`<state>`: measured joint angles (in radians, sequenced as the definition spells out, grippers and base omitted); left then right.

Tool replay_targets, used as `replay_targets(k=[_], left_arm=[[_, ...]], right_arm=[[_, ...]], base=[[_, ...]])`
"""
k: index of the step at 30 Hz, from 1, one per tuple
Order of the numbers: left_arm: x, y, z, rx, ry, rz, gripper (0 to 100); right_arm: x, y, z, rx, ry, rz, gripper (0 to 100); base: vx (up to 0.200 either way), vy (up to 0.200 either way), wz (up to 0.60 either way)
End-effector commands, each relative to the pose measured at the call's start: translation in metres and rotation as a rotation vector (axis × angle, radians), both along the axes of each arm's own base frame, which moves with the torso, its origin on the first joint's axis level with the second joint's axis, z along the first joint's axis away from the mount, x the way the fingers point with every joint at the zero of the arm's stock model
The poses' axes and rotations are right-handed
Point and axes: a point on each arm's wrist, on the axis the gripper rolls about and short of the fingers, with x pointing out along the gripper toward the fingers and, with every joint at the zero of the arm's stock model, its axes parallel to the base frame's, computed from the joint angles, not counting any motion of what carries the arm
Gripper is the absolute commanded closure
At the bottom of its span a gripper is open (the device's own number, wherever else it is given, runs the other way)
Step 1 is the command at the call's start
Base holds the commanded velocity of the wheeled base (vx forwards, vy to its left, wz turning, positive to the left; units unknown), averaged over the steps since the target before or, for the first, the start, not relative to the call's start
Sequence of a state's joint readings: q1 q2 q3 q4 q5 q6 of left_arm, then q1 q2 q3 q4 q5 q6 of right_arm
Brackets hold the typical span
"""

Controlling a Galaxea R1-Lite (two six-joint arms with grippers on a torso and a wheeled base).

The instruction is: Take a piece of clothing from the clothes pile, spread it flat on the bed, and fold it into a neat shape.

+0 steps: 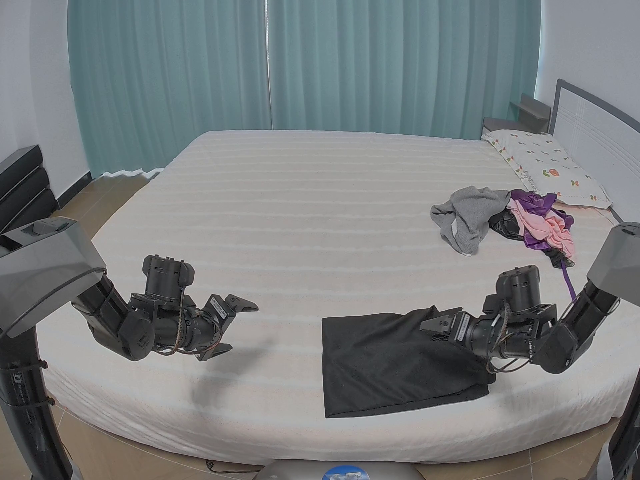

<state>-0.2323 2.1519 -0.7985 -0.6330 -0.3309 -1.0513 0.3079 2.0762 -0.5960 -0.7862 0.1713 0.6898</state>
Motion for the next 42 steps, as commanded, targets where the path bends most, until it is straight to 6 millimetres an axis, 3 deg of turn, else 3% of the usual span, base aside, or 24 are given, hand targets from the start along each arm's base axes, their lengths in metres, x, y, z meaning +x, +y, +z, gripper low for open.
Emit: replay_targets(k=[1, 18, 25, 27, 35, 42], left_arm=[[0.0, 0.0, 0.0, 0.0, 0.001, 0.002, 0], [0.0, 0.0, 0.0, -0.001, 0.001, 0.001, 0], [0.0, 0.0, 0.0, 0.001, 0.0, 0.0, 0], [0.0, 0.0, 0.0, -0.001, 0.001, 0.001, 0], [0.0, 0.0, 0.0, -0.001, 0.001, 0.001, 0], [0.0, 0.0, 0.0, -0.001, 0.001, -0.001, 0]], right_arm=[[0.016, 0.023, -0.017, -0.004, 0.033, 0.027, 0], [0.064, 0.021, -0.027, -0.028, 0.104, -0.025, 0], [0.077, -0.001, -0.022, -0.036, 0.113, -0.092, 0], [0.085, -0.017, -0.016, -0.042, 0.08, -0.154, 0], [0.098, -0.049, -0.008, -0.029, 0.021, -0.251, 0], [0.097, -0.06, -0.009, -0.012, -0.011, -0.267, 0]], base=[[0.0, 0.0, 0.0], [0.0, 0.0, 0.0], [0.0, 0.0, 0.0], [0.0, 0.0, 0.0], [0.0, 0.0, 0.0], [0.0, 0.0, 0.0]])
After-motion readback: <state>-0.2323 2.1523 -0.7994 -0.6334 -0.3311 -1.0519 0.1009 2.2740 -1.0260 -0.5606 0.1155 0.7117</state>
